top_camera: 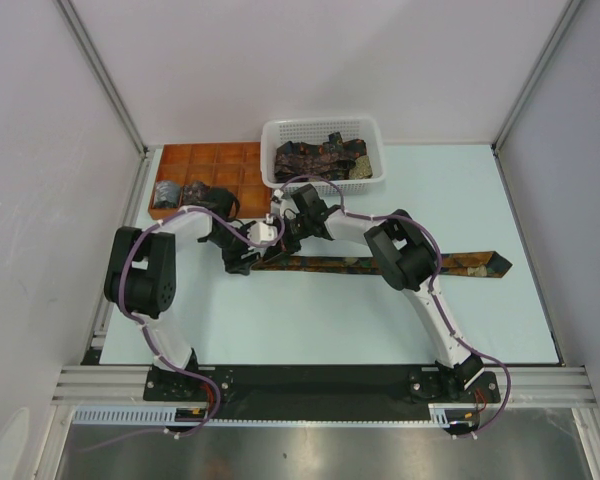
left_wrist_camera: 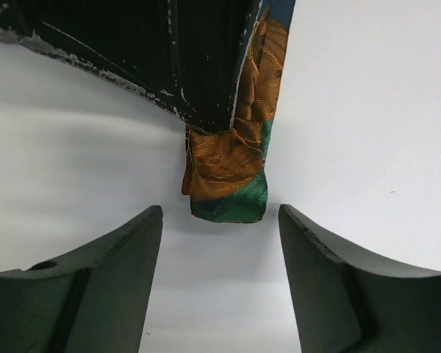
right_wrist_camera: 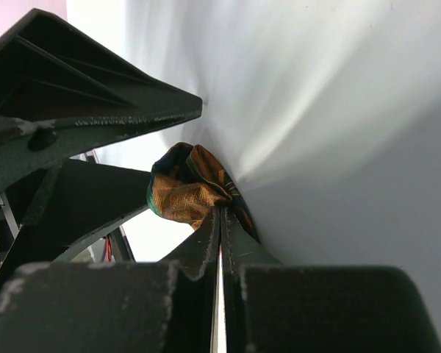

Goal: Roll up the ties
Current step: Roll the tie at the center of the board.

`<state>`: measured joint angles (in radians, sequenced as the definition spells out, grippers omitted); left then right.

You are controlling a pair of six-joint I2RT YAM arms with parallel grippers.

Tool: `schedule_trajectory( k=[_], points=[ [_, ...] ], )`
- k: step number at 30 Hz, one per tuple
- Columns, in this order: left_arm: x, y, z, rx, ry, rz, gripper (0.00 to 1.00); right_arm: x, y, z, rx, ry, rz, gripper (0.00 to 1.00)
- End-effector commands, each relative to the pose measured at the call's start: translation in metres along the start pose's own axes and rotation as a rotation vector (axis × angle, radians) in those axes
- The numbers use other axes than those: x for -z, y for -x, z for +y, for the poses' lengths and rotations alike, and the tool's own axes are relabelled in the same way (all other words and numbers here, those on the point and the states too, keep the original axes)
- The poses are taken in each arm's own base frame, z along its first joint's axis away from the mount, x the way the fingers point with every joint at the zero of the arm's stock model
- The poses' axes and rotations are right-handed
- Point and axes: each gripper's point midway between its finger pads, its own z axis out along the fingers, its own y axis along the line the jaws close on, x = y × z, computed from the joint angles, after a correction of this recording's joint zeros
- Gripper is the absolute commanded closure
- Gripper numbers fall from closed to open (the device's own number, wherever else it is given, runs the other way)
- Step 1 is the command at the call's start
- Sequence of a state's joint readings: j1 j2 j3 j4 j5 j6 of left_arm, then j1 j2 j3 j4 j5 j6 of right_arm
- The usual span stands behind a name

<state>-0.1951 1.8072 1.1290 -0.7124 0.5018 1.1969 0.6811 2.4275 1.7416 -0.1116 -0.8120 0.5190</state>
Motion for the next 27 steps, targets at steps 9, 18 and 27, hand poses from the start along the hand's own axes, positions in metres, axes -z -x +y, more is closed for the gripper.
schedule_trajectory(
  k=[9,18,27],
  points=[
    [0.008,0.034,0.001,-0.068,-0.002,-0.086,0.6,-0.006,-0.008,-0.013,-0.006,-0.054,0.01,1.0],
    [0.009,0.06,-0.009,-0.138,-0.021,-0.104,0.62,-0.004,-0.001,-0.004,0.001,-0.025,-0.011,1.0],
    [-0.01,0.051,-0.006,-0.125,-0.048,-0.032,0.63,0.004,0.004,0.005,-0.014,0.034,-0.028,1.0]
  ],
)
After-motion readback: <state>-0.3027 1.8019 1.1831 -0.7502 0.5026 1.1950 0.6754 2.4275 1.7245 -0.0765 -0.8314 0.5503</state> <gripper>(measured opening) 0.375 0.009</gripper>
